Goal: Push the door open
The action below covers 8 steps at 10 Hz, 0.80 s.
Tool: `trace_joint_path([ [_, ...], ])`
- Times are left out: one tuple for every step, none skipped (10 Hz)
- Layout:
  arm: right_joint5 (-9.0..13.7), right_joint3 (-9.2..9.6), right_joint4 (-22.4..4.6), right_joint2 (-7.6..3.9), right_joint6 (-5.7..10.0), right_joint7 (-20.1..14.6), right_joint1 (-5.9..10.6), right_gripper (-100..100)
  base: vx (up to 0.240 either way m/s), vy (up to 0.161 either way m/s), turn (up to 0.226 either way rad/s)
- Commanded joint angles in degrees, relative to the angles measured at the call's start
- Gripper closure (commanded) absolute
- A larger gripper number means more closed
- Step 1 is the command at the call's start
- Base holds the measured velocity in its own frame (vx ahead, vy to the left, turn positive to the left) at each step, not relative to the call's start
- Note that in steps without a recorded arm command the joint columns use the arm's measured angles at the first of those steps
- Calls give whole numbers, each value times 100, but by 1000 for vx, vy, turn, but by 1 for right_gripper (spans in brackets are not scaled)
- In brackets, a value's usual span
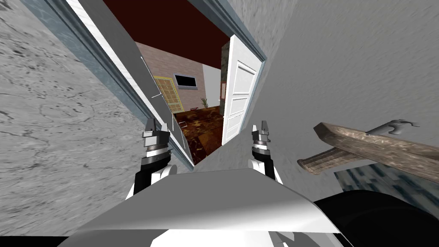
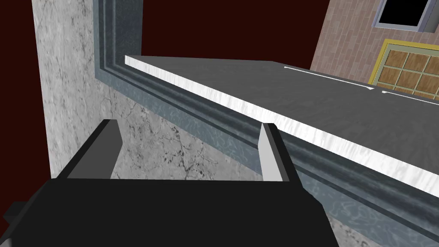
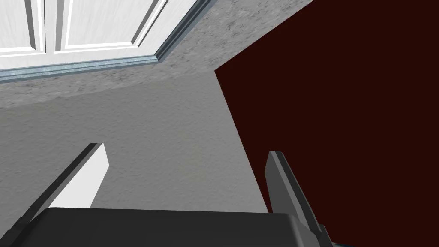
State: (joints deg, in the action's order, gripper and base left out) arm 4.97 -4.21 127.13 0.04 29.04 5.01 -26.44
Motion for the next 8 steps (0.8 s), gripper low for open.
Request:
trace_joint_path([
  [-12, 61, -176, -70, -47, -26, 91, -100, 62, -69, 88],
  [-18, 92, -266, -103, -71, -39, 138, -100, 86, -119, 98],
  [-26, 135, -393, -142, -105, -58, 203, -100, 96, -140, 88],
  [-34, 180, -522, -181, -139, -77, 270, -100, 94, -159, 82],
  [-40, 206, -600, -202, -160, -88, 311, -100, 81, -161, 71],
  [-45, 234, -681, -222, -182, -100, 353, -100, 67, -123, 75],
  [-50, 262, -763, -242, -204, -112, 395, -100, 52, -83, 47],
  [-56, 290, -844, -263, -225, -124, 437, -100, 40, -61, 55],
])
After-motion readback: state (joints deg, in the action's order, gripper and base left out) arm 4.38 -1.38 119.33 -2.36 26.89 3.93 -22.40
